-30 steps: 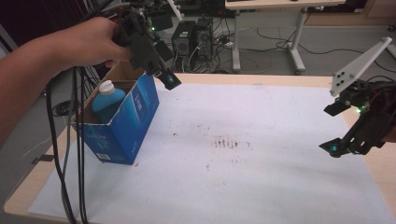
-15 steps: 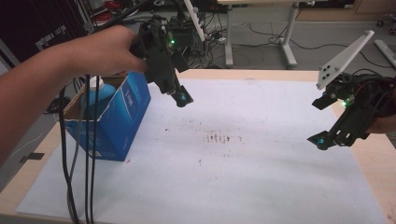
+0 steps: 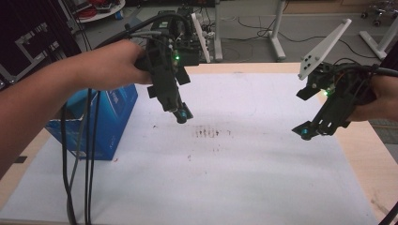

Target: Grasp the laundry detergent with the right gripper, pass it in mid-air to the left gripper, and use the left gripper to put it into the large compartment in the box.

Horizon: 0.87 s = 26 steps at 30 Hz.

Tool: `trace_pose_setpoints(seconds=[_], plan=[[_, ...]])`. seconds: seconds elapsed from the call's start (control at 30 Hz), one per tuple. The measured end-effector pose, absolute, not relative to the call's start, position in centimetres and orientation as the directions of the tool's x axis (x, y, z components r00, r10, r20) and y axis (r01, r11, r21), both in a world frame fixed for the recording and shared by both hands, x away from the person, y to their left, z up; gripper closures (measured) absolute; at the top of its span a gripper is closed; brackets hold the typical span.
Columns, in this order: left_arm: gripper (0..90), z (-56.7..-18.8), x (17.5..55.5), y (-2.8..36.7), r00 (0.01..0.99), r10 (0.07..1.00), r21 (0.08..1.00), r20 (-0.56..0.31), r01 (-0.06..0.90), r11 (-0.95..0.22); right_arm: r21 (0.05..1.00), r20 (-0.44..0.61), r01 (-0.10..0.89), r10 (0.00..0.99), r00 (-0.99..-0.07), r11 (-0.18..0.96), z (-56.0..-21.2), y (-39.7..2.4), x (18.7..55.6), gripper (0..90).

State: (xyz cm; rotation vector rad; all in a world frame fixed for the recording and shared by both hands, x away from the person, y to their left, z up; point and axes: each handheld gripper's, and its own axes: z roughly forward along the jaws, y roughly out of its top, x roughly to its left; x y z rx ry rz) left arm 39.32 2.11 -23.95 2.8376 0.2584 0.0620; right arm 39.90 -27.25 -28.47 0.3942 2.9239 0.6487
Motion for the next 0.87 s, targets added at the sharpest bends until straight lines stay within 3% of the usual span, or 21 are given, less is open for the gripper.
trace_pose_setpoints(seconds=[0.37, 0.87], plan=[[1.6, -25.7, 39.7, 0.7, 0.988, 0.154, 0.268, -0.020, 0.154, -0.951, 0.419, -0.055, 0.231, 0.279, -0.959, 0.878, -28.8, -27.1, 40.0, 1.0], [1.6, -26.4, 40.4, 1.1, 0.981, 0.190, 0.272, -0.030, 0.191, -0.943, 0.414, -0.047, 0.232, 0.275, -0.960, 0.880, -29.1, -27.0, 40.1, 1.0]])
